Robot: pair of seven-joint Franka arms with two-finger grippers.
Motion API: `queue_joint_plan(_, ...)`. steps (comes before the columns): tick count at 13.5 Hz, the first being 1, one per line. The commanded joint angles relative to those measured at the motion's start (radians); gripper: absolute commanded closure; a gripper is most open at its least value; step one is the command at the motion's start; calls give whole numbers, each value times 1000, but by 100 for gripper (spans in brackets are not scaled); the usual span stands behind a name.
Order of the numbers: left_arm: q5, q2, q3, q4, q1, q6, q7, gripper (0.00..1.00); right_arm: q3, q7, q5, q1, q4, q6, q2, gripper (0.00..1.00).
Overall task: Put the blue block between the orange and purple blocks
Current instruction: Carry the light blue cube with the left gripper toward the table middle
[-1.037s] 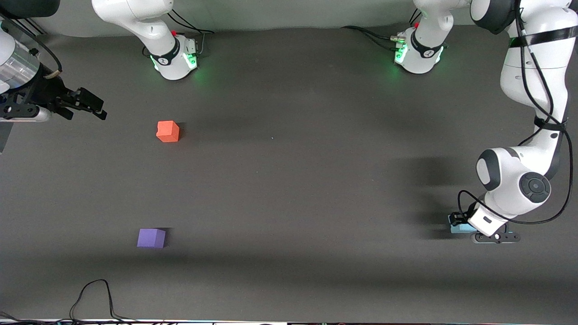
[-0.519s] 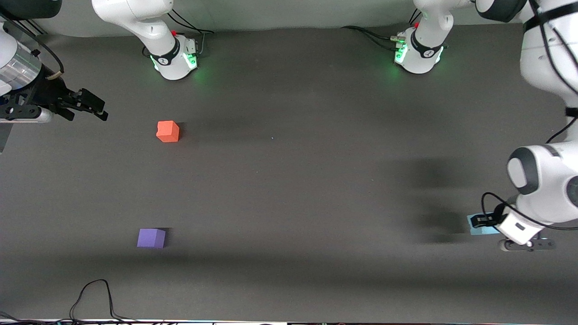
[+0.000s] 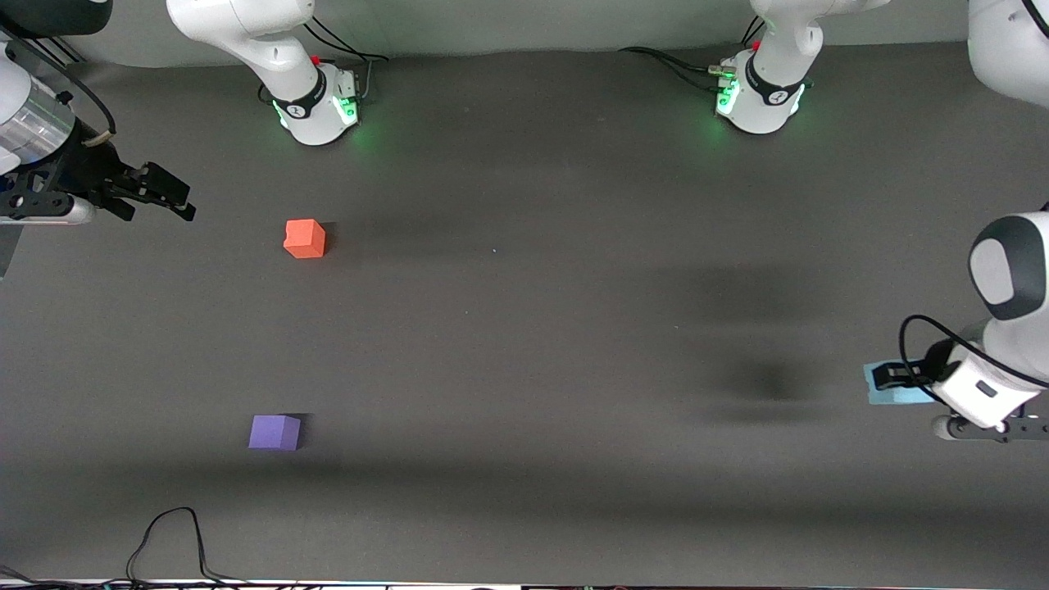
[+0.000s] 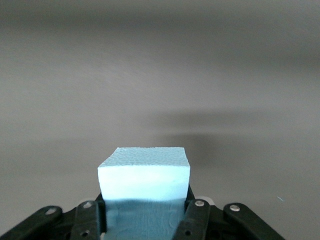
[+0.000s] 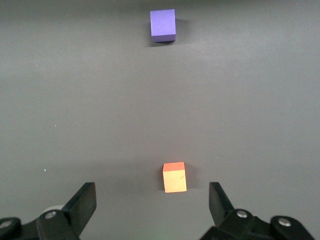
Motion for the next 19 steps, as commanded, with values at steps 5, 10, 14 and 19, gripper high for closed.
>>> queue_joint_plan(5, 0, -20, 14, 54, -403, -54, -490, 53, -22, -27, 10, 8, -4, 1, -16, 0)
queue_joint_plan(10, 9, 104, 17, 192, -674, -48, -821, 54, -20, -27, 11, 8, -20, 7, -11, 0)
queue_joint_plan(14, 41, 256, 17, 336, -839, -34, -978, 54, -9, -25, 10, -14, -21, 42, 12, 0)
queue_joint_plan(19, 115, 437, 18, 339, -966, 171, -1096, 54, 37, -25, 11, -57, -21, 46, 21, 0)
